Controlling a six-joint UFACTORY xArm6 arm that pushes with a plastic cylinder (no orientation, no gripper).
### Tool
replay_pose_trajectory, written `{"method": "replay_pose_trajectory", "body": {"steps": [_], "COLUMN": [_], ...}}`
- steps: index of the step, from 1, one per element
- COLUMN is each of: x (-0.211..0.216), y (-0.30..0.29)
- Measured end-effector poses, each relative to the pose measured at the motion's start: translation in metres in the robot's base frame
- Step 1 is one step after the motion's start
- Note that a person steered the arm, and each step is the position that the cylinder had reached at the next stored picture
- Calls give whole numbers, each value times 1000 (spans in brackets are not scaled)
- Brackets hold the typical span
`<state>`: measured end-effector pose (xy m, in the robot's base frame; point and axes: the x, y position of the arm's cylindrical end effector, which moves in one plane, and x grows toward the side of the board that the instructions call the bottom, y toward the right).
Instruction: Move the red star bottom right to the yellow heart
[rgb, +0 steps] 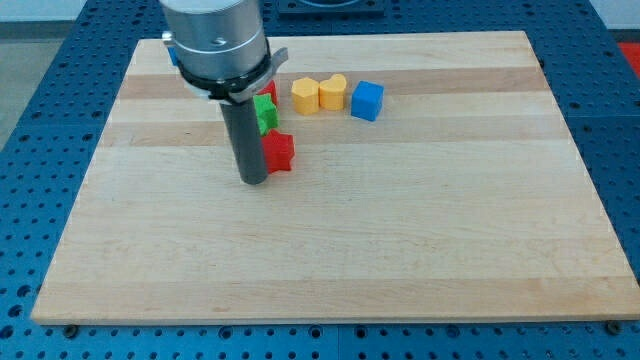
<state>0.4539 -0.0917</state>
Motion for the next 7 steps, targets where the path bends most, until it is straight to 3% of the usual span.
{"method": "replay_pose_trajectory", "body": {"steps": [4,7], "x": [-28,-55], "y": [8,100]}}
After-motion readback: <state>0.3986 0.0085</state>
